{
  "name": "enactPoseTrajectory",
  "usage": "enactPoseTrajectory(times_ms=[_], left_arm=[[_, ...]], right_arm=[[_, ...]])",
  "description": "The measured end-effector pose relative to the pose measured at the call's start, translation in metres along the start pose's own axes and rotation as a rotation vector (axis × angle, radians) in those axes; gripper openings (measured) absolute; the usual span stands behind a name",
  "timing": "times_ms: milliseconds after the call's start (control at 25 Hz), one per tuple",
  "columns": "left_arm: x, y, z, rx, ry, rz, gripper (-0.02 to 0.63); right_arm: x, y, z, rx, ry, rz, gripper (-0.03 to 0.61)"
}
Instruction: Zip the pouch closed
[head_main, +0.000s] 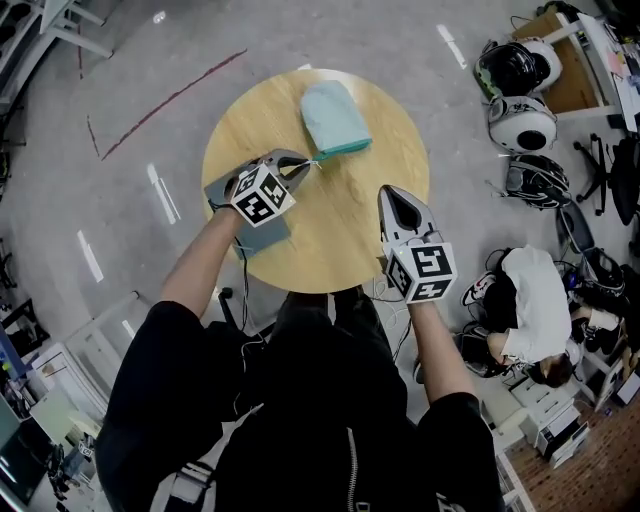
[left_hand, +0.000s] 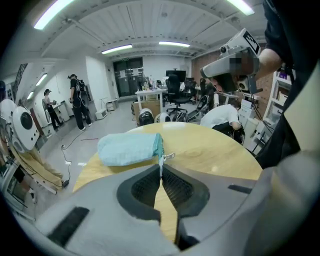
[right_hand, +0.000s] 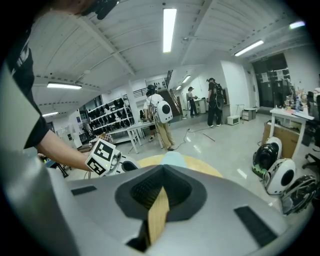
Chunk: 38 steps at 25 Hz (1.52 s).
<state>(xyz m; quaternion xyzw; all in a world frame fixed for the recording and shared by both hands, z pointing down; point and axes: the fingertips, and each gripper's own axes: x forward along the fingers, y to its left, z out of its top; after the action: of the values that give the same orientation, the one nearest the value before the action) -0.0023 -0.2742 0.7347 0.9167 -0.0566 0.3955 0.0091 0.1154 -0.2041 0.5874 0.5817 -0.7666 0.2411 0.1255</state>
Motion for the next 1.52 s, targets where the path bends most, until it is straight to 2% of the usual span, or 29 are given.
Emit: enactPoseTrajectory(times_ms=[120, 360, 520, 800, 1160, 1520], left_arm=[[-0.011, -0.002, 0.02, -0.007, -0.03, 0.017, 0.018], [-0.036, -0.013, 0.056, -0.096, -0.101, 0.054, 0.018], [-0.058, -0.015, 0.082, -0.126, -0.142, 0.1, 0.018], [-0.091, -0.036, 0.105, -0.275, -0.221, 0.163, 0.018], [-0.13, -0.088, 0.128, -0.378, -0.314, 0.193, 0.018], [-0.153, -0.12, 0.136, -0.373, -0.365, 0.173, 0.018]], right_arm=[[-0.006, 0.003, 0.01, -0.014, -0.022, 0.013, 0.003], [-0.03, 0.004, 0.028, -0.046, -0.055, 0.032, 0.003], [-0.045, 0.006, 0.039, -0.062, -0.074, 0.061, 0.003], [-0.064, 0.017, 0.05, -0.105, -0.065, 0.151, 0.003], [-0.072, 0.053, 0.05, -0.17, -0.036, 0.311, 0.005], [-0.065, 0.1, 0.035, -0.215, 0.041, 0.506, 0.074]])
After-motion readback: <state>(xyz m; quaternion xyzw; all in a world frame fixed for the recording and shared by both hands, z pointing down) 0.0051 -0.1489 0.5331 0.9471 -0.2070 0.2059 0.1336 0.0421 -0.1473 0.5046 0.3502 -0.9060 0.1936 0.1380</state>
